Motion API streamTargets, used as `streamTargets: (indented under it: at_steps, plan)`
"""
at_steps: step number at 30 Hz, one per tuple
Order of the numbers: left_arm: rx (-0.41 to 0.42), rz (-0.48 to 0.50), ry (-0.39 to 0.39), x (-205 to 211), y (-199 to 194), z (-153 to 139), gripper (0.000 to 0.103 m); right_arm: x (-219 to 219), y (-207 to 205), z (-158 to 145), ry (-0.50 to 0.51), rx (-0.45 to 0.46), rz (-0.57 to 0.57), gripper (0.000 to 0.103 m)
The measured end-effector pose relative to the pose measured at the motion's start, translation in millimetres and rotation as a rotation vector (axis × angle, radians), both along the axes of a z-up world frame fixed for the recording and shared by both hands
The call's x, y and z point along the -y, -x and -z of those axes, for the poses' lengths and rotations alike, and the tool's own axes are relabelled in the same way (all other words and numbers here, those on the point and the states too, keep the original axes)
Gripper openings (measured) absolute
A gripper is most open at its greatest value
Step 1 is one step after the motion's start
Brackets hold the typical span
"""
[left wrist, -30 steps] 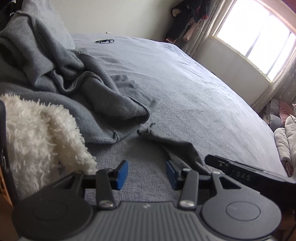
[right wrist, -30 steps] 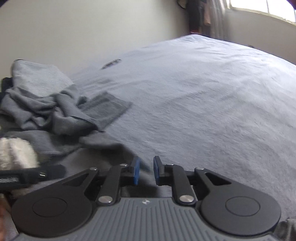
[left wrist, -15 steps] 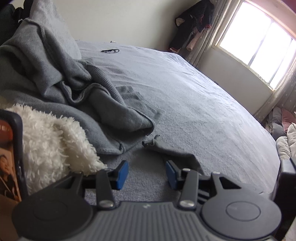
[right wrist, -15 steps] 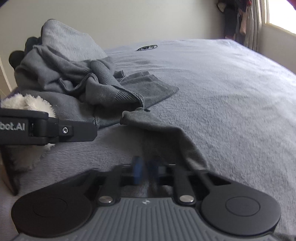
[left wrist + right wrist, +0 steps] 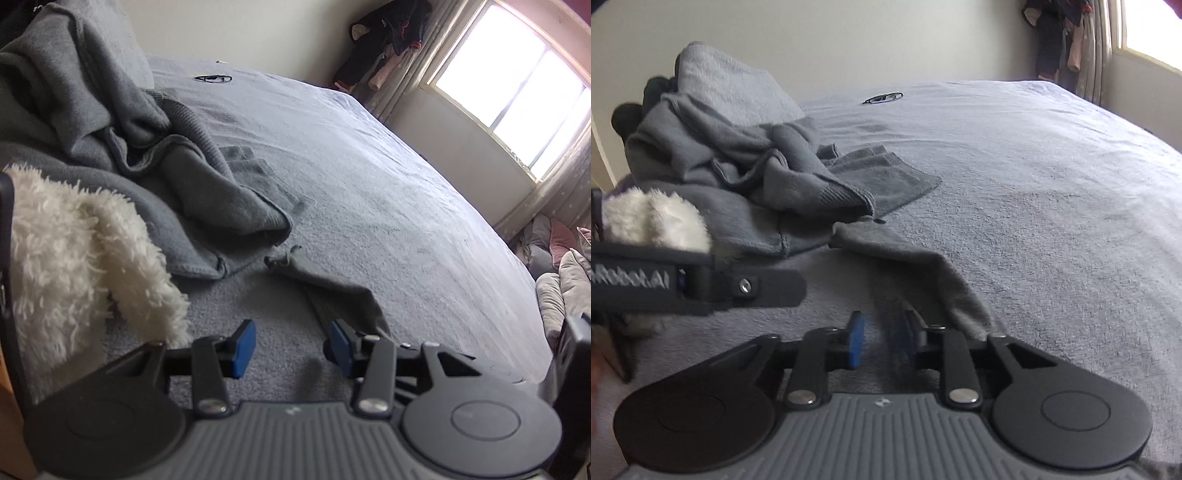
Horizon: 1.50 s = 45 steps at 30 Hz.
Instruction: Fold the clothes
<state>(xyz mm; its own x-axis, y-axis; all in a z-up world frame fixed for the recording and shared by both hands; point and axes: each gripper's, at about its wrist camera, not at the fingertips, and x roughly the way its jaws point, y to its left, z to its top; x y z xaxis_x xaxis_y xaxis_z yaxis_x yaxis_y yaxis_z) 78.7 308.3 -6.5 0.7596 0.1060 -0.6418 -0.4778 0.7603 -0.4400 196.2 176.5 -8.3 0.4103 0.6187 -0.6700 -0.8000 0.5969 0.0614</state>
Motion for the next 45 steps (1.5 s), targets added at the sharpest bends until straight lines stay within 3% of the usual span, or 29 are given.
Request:
streamTargets:
  at_steps: [2,5,6,8,13,18,27,33,37,39,41,45]
  plan:
    - [-0.003,-0.003,0.009,-2,0,1,0.046,-3,2,5,0.02,0.033,-0.006,0.026]
    - [-0.002,-0.003,0.021,-3,-1,2,0.046,-5,4,7,0.039,0.089,0.006,0.015]
    - [-0.002,-0.001,0.026,-2,-1,2,0.046,-5,3,7,0.045,0.099,0.013,0.005]
    - [-0.001,0.004,0.038,-2,-2,4,0.046,-2,1,6,0.041,0.099,0.021,0.005]
    - [0.015,0.031,0.144,-2,-4,12,0.044,18,-4,-4,-0.126,-0.087,-0.03,0.005]
    - [0.016,0.012,0.151,0,-5,17,0.041,34,-6,-4,-0.216,-0.277,-0.118,0.005]
    - [-0.016,-0.007,0.137,5,-13,29,0.04,49,4,-9,-0.202,-0.33,-0.163,0.008]
    - [-0.003,-0.013,0.033,16,-18,36,0.029,78,3,-22,-0.147,-0.284,-0.102,0.008]
    - [0.006,-0.024,-0.017,20,-26,39,0.021,119,-4,-34,-0.137,-0.208,0.033,0.024]
    - [0.002,-0.032,-0.031,20,-30,39,0.005,135,-9,-37,-0.121,-0.17,0.102,0.026]
    - [0.001,-0.035,-0.047,21,-32,39,0.003,149,-13,-38,-0.087,-0.134,0.159,0.026]
    - [-0.001,-0.094,-0.215,28,-26,24,0.003,159,-24,-32,0.012,-0.064,0.214,0.027]
